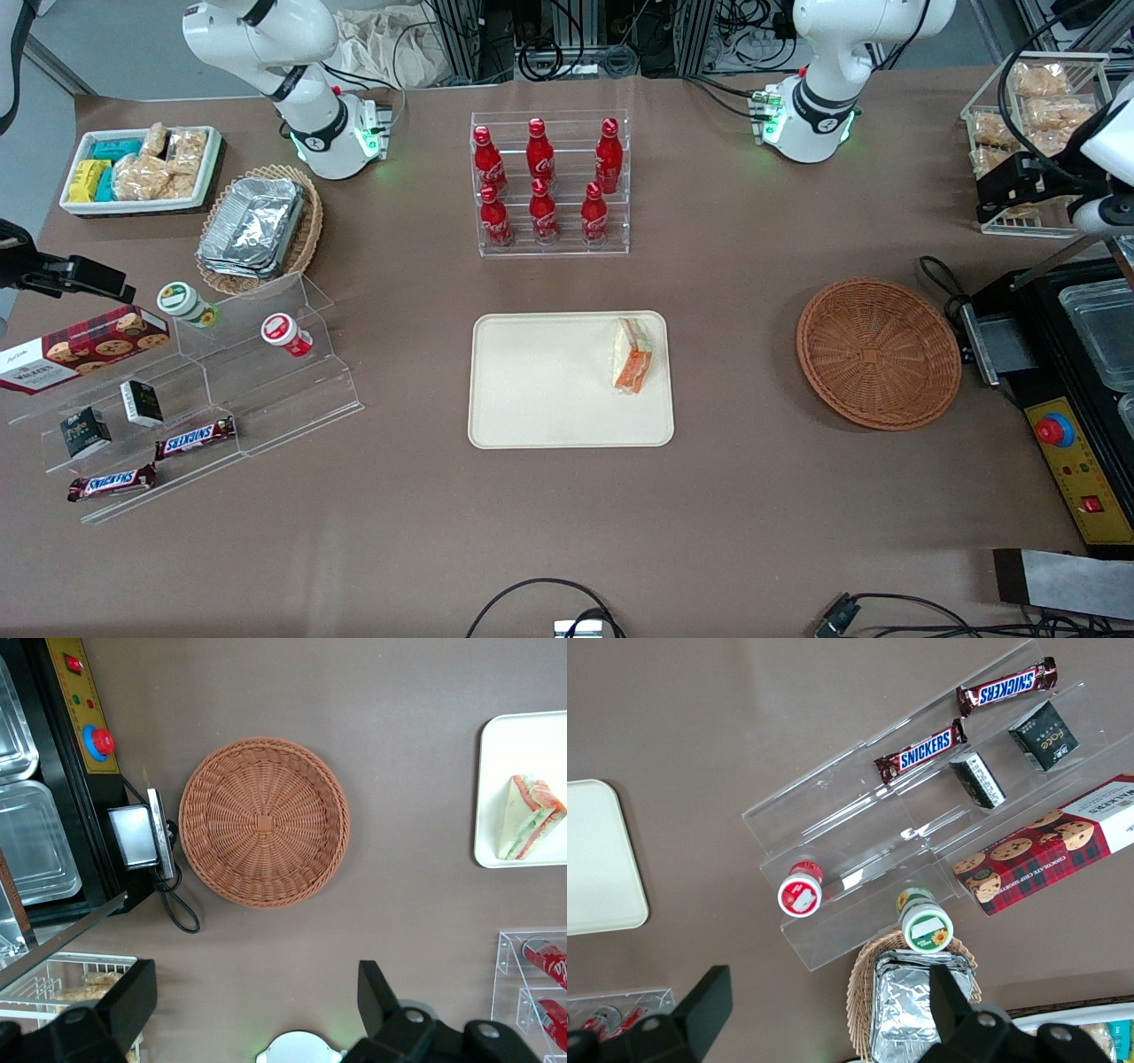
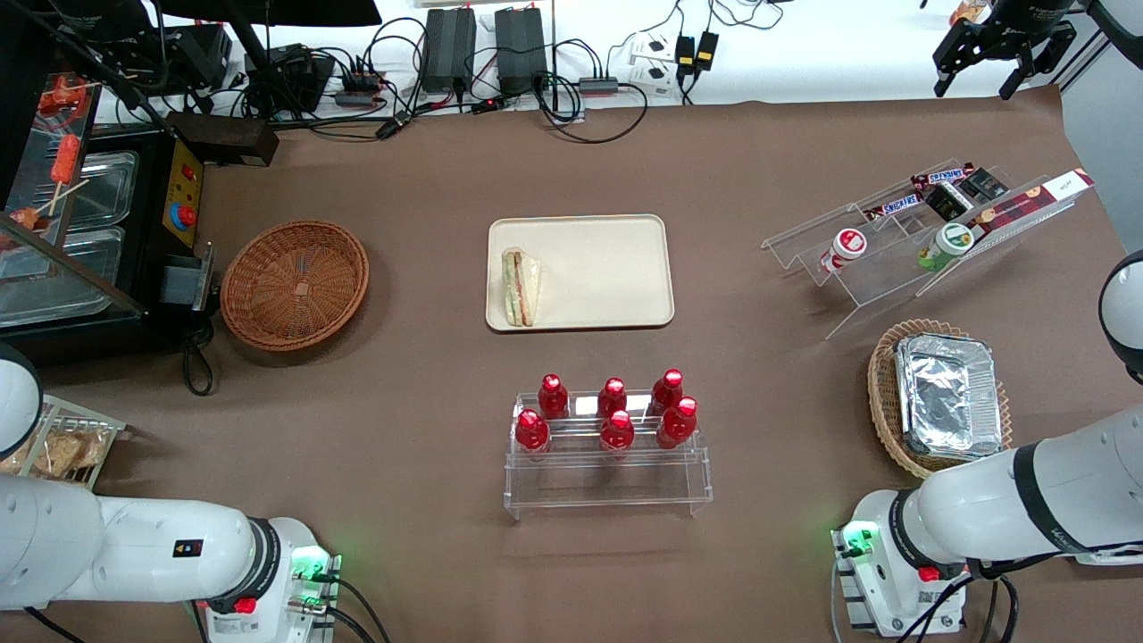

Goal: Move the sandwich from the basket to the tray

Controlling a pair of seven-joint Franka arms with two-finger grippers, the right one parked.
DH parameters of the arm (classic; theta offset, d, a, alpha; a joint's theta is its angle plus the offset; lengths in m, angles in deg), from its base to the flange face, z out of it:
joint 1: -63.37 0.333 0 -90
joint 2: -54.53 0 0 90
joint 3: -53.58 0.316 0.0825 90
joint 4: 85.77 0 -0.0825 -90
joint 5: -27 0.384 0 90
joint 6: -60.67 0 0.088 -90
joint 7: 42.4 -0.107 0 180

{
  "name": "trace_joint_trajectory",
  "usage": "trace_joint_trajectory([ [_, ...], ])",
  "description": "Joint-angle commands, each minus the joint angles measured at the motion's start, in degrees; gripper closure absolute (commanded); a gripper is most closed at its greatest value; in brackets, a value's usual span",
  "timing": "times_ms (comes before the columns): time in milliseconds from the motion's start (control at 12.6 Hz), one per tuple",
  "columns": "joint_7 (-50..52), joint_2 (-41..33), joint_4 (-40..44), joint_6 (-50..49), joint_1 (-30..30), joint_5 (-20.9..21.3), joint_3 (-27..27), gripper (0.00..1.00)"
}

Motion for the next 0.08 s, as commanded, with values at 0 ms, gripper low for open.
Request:
trace_joint_trajectory([
  [0, 0.1, -1.3, -1.1, 1.0, 0.0, -0.9, 0.1, 0.00],
])
